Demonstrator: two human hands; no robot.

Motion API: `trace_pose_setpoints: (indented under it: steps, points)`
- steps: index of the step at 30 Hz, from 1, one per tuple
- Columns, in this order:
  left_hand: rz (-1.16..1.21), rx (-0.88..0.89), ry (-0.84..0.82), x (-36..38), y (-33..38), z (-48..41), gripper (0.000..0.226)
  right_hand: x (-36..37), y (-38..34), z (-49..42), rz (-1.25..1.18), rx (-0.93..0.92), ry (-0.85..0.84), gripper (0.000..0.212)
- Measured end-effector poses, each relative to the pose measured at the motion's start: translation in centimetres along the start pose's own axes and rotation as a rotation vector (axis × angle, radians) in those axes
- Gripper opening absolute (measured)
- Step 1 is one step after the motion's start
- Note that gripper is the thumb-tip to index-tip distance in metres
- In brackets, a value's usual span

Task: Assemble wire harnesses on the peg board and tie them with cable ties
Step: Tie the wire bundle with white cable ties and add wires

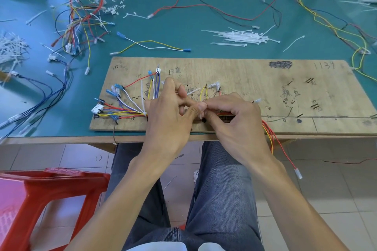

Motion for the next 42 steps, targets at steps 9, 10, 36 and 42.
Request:
trace_pose_setpoints:
  steps: [9, 10, 36, 42]
  points:
    - [-0.051, -0.026, -0.060, 0.2, -0.5, -0.2, 0.042, 0.0, 0.9, 0.0, -0.055, 0.123, 0.051, 0.014]
    - [-0.048, -0.022, -0.056, 0.2, -0.5, -0.2, 0.042, 0.0, 0.9, 0.0, -0.052, 0.120, 0.047, 0.014]
    - [-0.014, -0.083, -0.036, 0.6, -0.7, -0.1, 0.034, -0.1, 0.4, -0.1, -0.045, 0.013, 0.033, 0.015]
    - [-0.084, -0.111, 0.041, 0.6, 0.0, -0.2, 0.017, -0.3, -0.5, 0.5, -0.006, -0.119, -0.027, 0.022]
Point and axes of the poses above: each hand's wrist, its own z-axis away from the middle knuckle, its own x-axis out of the palm, y = z × x, the point moved 5 cm from there along -z, towards the middle knuckle, and after that the axes turned 14 degrees about -x, right-handed, at the moved point
